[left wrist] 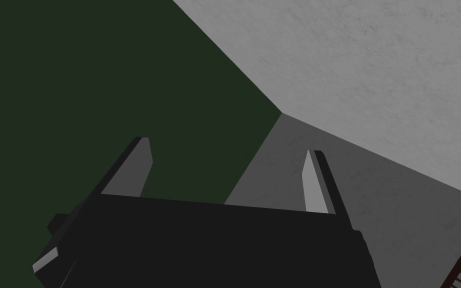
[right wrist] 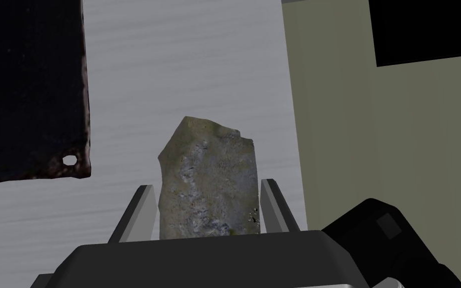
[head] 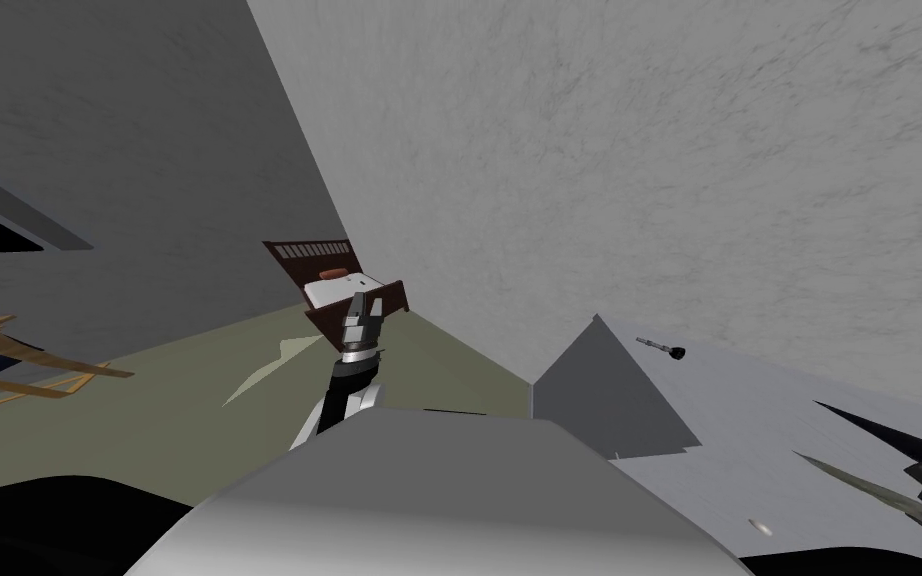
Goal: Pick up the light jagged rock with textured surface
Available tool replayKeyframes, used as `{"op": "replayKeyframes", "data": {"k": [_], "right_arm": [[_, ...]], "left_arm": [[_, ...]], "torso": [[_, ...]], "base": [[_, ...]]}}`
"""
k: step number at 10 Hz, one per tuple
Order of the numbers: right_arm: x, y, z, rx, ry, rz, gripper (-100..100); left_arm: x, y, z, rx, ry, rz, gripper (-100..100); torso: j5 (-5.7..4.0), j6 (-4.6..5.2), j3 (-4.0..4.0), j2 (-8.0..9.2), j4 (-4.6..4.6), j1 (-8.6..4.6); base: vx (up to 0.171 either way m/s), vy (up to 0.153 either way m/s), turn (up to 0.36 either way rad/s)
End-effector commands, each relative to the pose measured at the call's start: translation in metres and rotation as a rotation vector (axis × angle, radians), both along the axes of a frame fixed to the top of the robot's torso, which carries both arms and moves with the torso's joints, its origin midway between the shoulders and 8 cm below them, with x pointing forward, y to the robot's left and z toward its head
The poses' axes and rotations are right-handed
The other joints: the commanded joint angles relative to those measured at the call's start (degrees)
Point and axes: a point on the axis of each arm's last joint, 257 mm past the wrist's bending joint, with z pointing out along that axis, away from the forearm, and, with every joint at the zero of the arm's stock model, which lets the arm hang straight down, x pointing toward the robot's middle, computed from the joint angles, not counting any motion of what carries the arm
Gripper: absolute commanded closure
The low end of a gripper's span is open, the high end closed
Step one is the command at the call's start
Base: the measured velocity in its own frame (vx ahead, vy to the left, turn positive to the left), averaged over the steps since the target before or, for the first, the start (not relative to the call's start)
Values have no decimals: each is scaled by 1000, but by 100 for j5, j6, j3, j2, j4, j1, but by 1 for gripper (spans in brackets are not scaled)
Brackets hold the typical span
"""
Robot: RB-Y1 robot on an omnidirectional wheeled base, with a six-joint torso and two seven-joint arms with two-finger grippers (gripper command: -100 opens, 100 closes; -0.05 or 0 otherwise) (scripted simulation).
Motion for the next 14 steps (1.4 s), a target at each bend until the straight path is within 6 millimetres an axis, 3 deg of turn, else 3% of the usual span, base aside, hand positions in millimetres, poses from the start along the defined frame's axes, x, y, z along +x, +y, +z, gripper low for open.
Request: {"op": "replayKeyframes", "data": {"k": [1, 6, 9, 14], "right_arm": [[-8, -2, 0, 5, 3, -3, 100], [-44, -15, 8, 5, -3, -21, 100], [-53, -17, 10, 7, 2, -14, 100], [-92, -23, 16, 8, -3, -30, 100]], "left_arm": [[0, 0, 0, 0, 0, 0, 0], [0, 0, 0, 0, 0, 0, 0], [0, 0, 0, 0, 0, 0, 0], [0, 0, 0, 0, 0, 0, 0]], "torso": [[0, 0, 0, 0, 0, 0], [1, -3, -17, -25, -9, 7], [-5, -4, -19, -26, -13, 2], [-5, 2, -22, -29, -15, 2]], "base": [[30, 15, 13], [65, 31, 15], [37, 22, 4], [54, 26, 16]]}}
